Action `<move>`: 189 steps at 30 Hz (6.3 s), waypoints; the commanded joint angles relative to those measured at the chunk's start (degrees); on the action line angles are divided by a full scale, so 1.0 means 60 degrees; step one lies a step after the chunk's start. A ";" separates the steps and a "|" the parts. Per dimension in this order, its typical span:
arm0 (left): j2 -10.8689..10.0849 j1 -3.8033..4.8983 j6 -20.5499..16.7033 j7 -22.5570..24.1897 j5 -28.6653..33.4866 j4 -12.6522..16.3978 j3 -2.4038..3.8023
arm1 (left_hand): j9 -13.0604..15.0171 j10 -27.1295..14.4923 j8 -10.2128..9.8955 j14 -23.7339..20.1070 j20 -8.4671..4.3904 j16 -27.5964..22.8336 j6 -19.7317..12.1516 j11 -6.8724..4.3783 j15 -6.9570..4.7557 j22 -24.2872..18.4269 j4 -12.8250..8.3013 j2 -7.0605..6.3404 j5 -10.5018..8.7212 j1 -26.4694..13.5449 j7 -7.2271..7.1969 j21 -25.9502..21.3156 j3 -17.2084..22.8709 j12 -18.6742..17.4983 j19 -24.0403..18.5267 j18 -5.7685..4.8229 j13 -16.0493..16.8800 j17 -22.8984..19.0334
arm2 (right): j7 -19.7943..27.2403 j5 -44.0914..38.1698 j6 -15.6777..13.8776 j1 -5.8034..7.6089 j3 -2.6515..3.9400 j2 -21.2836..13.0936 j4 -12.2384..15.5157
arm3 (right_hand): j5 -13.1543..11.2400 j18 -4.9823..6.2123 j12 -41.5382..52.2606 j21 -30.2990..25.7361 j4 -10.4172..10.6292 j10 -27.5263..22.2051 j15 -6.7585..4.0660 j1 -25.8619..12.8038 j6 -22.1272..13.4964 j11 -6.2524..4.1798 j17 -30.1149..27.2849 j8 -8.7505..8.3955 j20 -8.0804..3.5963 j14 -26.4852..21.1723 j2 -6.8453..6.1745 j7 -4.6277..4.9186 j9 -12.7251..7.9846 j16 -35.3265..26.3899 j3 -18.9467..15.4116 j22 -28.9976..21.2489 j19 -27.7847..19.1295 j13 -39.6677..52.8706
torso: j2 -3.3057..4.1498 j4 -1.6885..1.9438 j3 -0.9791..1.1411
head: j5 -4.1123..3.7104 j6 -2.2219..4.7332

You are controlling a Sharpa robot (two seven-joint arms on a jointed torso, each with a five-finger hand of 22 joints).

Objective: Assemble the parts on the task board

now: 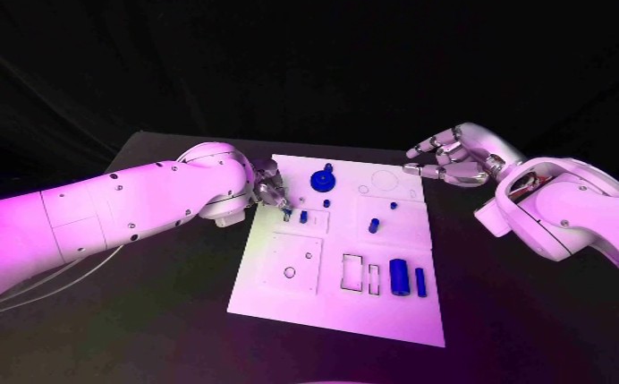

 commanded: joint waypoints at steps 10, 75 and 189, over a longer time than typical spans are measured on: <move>0.0039 -0.0062 0.0713 -0.0012 -0.0319 -0.0003 0.0001 | 0.0014 0.0098 0.0051 0.0664 -0.0008 -0.0020 0.0152 -0.0015 -0.0065 0.0028 -0.1091 0.0013 0.0033 0.0050 -0.0134 0.0032 0.1175 0.0028 0.0028 -0.0115 0.0002 0.1300 | 0.0061 -0.0083 0.0114 -0.0010 -0.0001 -0.0009 -0.0007 | 0.0036 0.0170 -0.0019 -0.0037 -0.0017 -0.0005 -0.0052 -0.0071 0.0018 -0.0064 0.1493 0.0051 0.0006 0.0743 0.0033 -0.0029 0.0013 -0.0036 -0.0057 0.0983 -0.0078 0.0072 | -0.0009 0.0007 0.0005 | -0.0008 0.0003; 0.0298 -0.0112 0.1115 -0.0485 0.0048 -0.0220 -0.0034 | 0.0218 0.0234 0.0354 0.0672 -0.0097 -0.0013 0.0522 -0.0201 -0.0223 0.0211 -0.0019 -0.0030 0.0025 -0.0896 -0.0390 0.0114 -0.0939 -0.0172 0.0107 -0.0150 -0.0413 0.1315 | -0.0001 -0.0083 0.0171 -0.0016 -0.0002 -0.0026 0.0006 | 0.0046 0.0181 -0.0038 -0.0087 0.0006 -0.0021 -0.0053 -0.0110 0.0008 -0.0062 0.1463 0.0050 0.0004 0.0737 0.0046 -0.0029 0.0014 -0.0054 -0.0087 0.0951 -0.0101 0.0051 | -0.0005 0.0000 0.0010 | -0.0036 -0.0023; 0.1799 -0.0413 -0.1549 0.3841 -0.4163 -0.1350 -0.0235 | -0.4732 -0.2520 -0.3416 -0.0102 0.0673 -0.1896 0.0829 0.0998 0.0726 -0.2965 0.0331 -0.0097 0.0029 0.2951 0.0716 -0.2542 -0.3237 -0.6343 -0.1039 0.0440 -0.7444 -0.1823 | 0.0132 -0.0049 0.0066 -0.0022 -0.0010 -0.0031 -0.0003 | 0.0076 0.0355 -0.1277 -0.0903 -0.0013 -0.0971 -0.0081 -0.0057 -0.0055 -0.0086 0.0754 0.0074 -0.0020 0.0551 0.0120 -0.0042 0.0038 -0.0506 -0.0218 0.0410 -0.0518 -0.1189 | -0.0004 0.0008 0.0007 | -0.0515 0.0083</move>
